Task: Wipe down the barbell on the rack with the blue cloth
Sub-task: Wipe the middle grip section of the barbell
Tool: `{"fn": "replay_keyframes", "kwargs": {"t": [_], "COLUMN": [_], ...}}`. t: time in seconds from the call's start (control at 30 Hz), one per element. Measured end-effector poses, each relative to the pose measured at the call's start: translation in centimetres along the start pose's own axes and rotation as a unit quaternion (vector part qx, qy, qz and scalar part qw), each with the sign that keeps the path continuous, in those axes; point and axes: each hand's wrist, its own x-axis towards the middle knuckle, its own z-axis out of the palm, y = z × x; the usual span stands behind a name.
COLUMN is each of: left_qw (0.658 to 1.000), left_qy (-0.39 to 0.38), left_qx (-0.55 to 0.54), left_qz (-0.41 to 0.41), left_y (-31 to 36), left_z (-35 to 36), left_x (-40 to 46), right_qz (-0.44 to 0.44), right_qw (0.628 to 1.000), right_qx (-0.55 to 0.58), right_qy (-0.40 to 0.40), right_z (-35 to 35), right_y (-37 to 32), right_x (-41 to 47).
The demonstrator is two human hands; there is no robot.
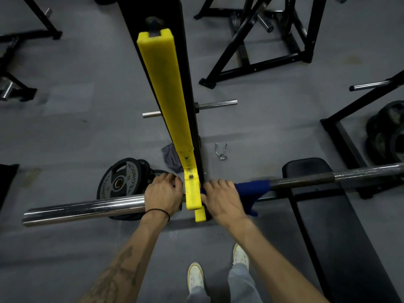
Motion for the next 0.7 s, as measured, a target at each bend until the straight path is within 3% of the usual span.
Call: {"fn": "replay_keyframes", "kwargs": {"t": [0.17,0.3,0.4,0.53,0.63,0.7], "left_qw": [1.000,1.000,1.000,0.999,0.999,1.000], "left_qy": [0.007,0.010,0.004,0.007,0.013,0.014], "left_qx": [-0.015,-0.015,-0.016,-0.032,-0.030,-0.026], "left_qz": [0.003,0.010,-0.003,-0.010,-0.003,-0.003], "left_y": [-0.3,-0.2,-0.2,-0.5,-0.6,-0.4], "left_z": [0.4,0.8,0.8,0.8,1.2,1.4], "left_x": [0.0,0.2,0.4,0.3,0.3,0.5], "right_qz": [0.013,0.094,0.026,-0.015,0.089,0.163], "right_qw": [0.999,0.993,0.995,0.996,0.991,0.982], "right_qx": [-0.039,-0.035,0.020,0.024,0.005,-0.007], "right_qy": [0.023,0.066,0.095,0.090,0.104,0.100], "right_z": [0.2,0.9,1.4,1.4,0.7,0.5], "right_y": [7.4,2.4,-2.0,3.6,8.1,5.9], "right_x": [-4.0,-3.1,-1.7,-3.3,-5.7,-4.6]}}
